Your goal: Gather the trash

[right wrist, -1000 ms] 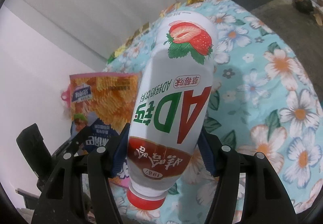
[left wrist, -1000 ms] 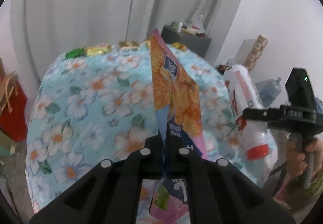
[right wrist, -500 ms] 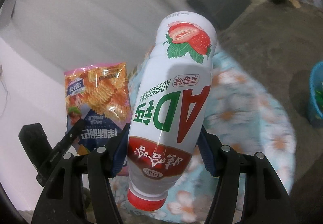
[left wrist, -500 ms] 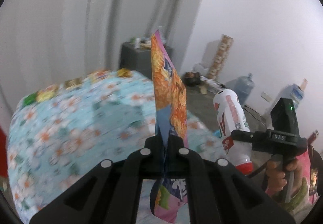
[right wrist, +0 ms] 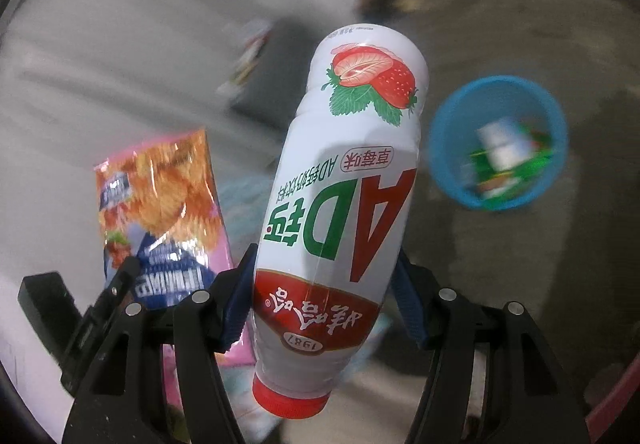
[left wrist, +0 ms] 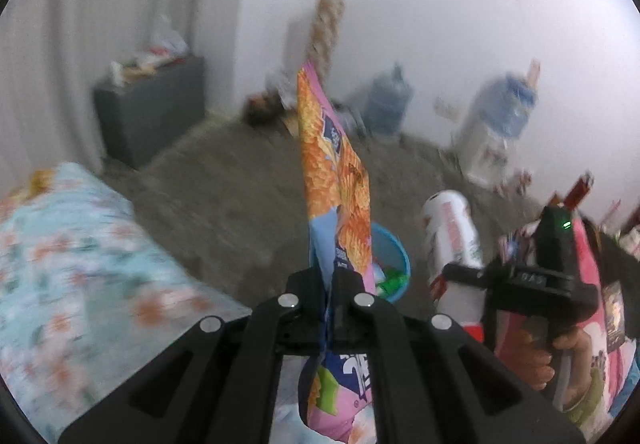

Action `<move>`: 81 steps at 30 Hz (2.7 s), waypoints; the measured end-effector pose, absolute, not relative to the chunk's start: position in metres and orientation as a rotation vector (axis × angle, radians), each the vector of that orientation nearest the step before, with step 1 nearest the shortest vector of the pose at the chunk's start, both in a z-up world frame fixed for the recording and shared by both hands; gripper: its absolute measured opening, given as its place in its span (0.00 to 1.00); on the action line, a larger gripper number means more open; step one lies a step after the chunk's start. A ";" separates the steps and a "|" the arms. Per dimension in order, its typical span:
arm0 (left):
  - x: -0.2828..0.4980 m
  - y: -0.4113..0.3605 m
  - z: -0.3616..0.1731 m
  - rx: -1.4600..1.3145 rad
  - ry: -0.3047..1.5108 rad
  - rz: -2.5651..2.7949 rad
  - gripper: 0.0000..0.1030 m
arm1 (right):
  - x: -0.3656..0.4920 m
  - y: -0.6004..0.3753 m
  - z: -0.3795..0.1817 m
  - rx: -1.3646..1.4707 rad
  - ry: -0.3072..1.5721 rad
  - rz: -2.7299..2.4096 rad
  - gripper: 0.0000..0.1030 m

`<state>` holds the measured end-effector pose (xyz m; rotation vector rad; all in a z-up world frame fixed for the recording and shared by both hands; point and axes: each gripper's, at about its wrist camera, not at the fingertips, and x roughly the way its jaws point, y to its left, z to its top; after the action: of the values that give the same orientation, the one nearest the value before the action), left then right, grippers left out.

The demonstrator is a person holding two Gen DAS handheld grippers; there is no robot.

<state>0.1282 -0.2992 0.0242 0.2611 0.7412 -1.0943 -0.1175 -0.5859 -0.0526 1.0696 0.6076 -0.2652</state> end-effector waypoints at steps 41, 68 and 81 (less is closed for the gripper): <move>0.162 -0.412 0.006 0.299 0.814 -1.195 0.76 | -0.083 -0.636 -0.063 0.832 0.658 -0.545 0.79; 0.039 -0.001 0.028 0.109 0.644 -0.167 0.95 | -0.120 -0.264 0.074 -0.051 0.520 -0.161 0.92; 0.034 0.015 -0.018 0.071 0.815 -0.050 0.95 | -0.130 -0.252 -0.005 -0.065 0.849 -0.228 0.92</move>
<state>0.0340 0.0148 -0.0180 0.0708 0.8151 -0.0504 -0.1301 -0.2523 -0.0050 -0.0645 0.8495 -0.2284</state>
